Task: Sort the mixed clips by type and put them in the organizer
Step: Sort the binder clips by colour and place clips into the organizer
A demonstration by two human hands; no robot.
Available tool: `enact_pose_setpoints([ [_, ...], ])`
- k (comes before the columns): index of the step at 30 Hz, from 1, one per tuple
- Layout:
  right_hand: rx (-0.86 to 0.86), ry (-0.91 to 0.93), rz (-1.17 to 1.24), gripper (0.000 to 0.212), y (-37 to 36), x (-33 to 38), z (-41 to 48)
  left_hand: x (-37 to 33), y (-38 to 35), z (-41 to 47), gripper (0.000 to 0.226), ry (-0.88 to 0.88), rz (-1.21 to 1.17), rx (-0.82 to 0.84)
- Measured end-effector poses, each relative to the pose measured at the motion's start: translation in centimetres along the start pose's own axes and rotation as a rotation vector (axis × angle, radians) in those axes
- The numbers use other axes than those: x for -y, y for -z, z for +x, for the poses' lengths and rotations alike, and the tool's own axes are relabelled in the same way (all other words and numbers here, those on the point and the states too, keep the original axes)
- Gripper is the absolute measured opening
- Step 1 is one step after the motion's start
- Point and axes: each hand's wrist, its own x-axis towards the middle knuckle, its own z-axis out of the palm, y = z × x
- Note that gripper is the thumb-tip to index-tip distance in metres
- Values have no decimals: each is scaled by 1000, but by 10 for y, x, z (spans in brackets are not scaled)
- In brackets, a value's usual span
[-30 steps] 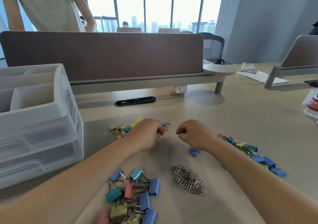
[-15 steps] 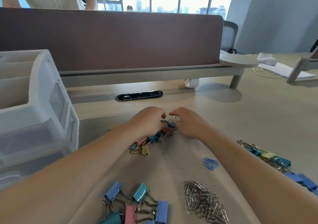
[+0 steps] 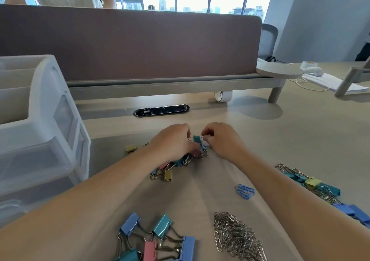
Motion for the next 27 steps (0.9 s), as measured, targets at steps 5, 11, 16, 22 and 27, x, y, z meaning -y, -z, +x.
enact_pose_setpoints([
  [5,-49,-47,13,21,5,-4,-3,-5,-3,-4,71,-63,84,105],
  [11,-54,-141,19,29,16,-16,-14,-9,-6,-3,35,-109,157,99],
  [16,-8,-190,-52,30,32,-28,-25,-4,-7,-4,37,-125,152,68],
  [22,18,-222,-140,35,37,-37,-30,2,-6,-5,35,-135,1,-23],
  [27,-49,-107,-191,33,35,-37,-32,-12,6,-7,30,-137,-139,-125],
])
